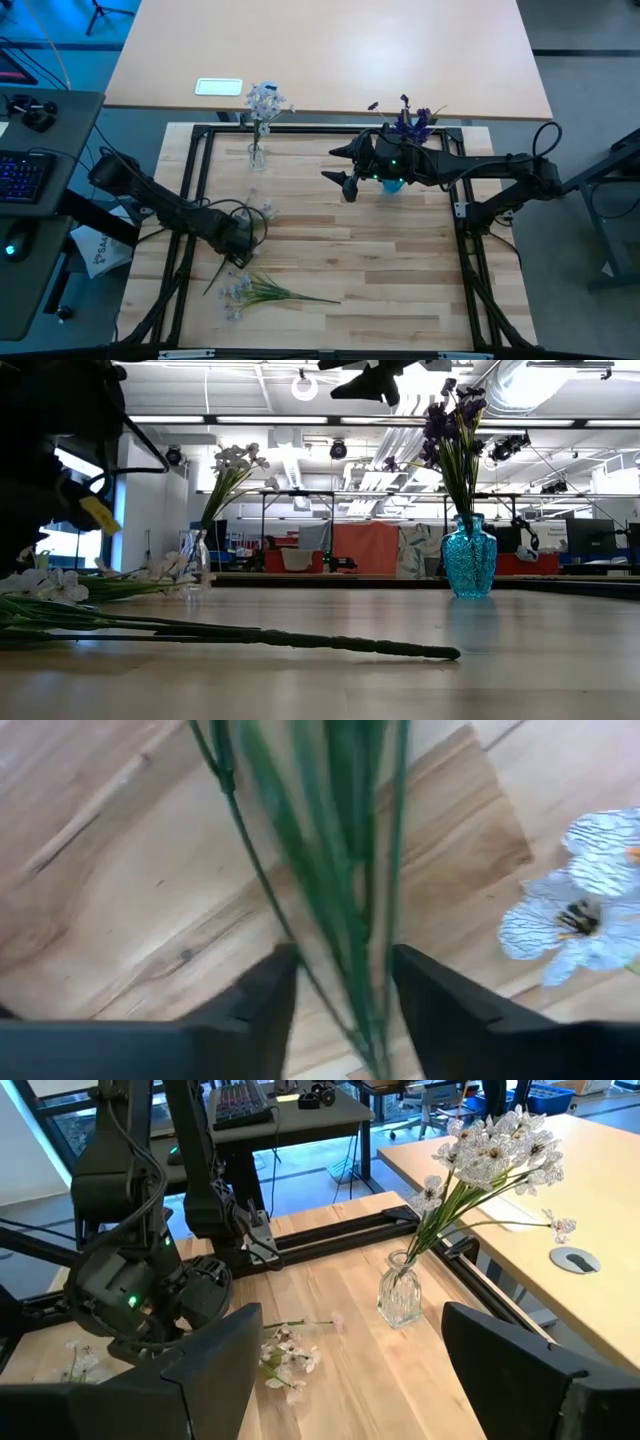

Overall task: Sort flowers into vase by color
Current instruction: Put the top white flowers into the transparent vase

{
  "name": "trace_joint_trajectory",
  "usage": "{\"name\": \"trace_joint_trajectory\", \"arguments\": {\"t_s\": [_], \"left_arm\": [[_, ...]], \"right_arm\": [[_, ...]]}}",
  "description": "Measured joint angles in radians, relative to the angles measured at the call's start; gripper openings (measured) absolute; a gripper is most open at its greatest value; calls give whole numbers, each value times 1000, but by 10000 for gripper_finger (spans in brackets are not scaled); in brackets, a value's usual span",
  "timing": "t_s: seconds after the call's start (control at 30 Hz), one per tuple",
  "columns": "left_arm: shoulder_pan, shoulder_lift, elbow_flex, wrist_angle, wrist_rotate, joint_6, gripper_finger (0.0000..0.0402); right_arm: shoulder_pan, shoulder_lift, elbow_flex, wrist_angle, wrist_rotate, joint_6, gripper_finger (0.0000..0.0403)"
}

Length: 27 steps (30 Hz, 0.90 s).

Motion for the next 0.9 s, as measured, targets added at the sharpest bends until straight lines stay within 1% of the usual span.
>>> {"name": "trace_joint_trajectory", "arguments": {"t_s": [0.1, 0.13, 0.17, 0.2, 0.23, 0.33, 0.43, 0.5, 0.57, 0.63, 0.7, 0.77, 0.83, 0.9], "left_arm": [[11, -27, 8, 18, -10, 15, 57], [13, -40, 10, 23, -29, 26, 30], [16, -60, 10, 31, -71, 29, 16], [20, -88, 17, 35, -124, 29, 13], [23, -122, 29, 31, -150, 26, 13], [39, -243, 69, -59, -240, 21, 4], [70, -375, 122, -98, -409, 25, 3], [90, -452, 143, -94, -507, 65, 2], [100, -513, 155, 3, -602, 176, 2], [98, -567, 156, 179, -686, 379, 1], [92, -606, 157, 369, -736, 574, 1], [92, -631, 157, 525, -779, 729, 1], [101, -650, 158, 625, -824, 854, 1], [121, -673, 158, 662, -847, 931, 1]], "right_arm": [[0, 0, 0, -5, -3, 1, 304], [0, 0, 0, -8, -3, 5, 304], [0, 0, 0, -13, -3, 11, 304], [0, 0, 0, -18, -3, 19, 304], [0, 0, 0, -26, -3, 27, 304], [0, 0, 0, -44, -3, 27, 304], [0, 0, 0, -48, -3, 30, 304], [0, 0, 0, -48, -3, 29, 304], [0, 0, 0, -48, -3, 30, 304], [0, 0, 0, -48, -3, 47, 304], [0, 0, 0, -48, -3, 54, 304], [3, 0, 0, -48, -11, 54, 304], [7, 0, 0, -48, -15, 53, 304], [12, 0, 0, -48, -17, 53, 304]]}}
